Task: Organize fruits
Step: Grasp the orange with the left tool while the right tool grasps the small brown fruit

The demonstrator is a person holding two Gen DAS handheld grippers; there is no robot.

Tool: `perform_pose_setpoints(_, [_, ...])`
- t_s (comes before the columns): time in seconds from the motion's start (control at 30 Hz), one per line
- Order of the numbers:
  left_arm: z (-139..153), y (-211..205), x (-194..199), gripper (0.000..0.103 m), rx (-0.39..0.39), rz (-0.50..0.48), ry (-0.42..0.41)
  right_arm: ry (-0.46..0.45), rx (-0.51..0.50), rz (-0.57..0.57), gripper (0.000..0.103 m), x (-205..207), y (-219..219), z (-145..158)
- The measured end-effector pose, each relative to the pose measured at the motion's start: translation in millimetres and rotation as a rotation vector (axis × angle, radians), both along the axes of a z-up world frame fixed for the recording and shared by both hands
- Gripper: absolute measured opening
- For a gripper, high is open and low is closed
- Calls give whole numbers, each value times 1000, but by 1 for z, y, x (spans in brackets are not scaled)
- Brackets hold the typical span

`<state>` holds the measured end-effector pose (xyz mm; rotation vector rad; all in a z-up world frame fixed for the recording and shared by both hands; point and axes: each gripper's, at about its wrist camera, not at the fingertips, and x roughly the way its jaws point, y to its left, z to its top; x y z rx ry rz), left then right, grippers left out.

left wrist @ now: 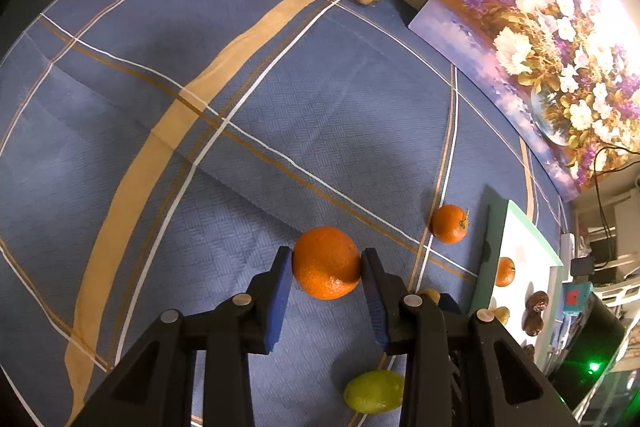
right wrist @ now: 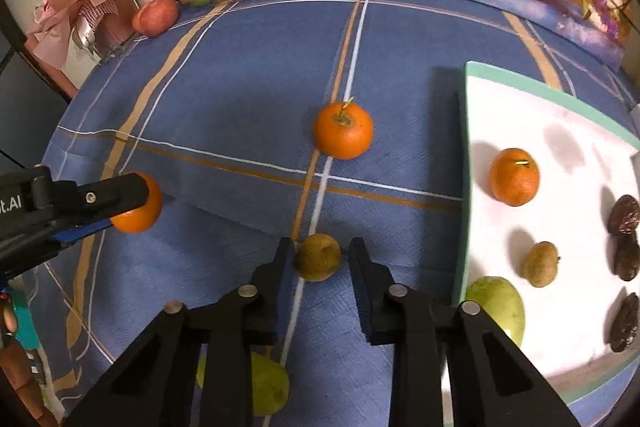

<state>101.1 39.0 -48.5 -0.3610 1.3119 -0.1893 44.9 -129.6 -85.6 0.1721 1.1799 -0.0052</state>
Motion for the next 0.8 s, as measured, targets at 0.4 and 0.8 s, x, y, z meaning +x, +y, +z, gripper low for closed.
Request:
perform_pose_setpoints(0.4, [29,-3,-11,37,0,-19,-84,-149,-4,-24,24,-13,-10,55])
perform_pose_setpoints(0.8, [53,-51,-34,37,46,-172,-174,-118,25,-257,24,-44,-84,77])
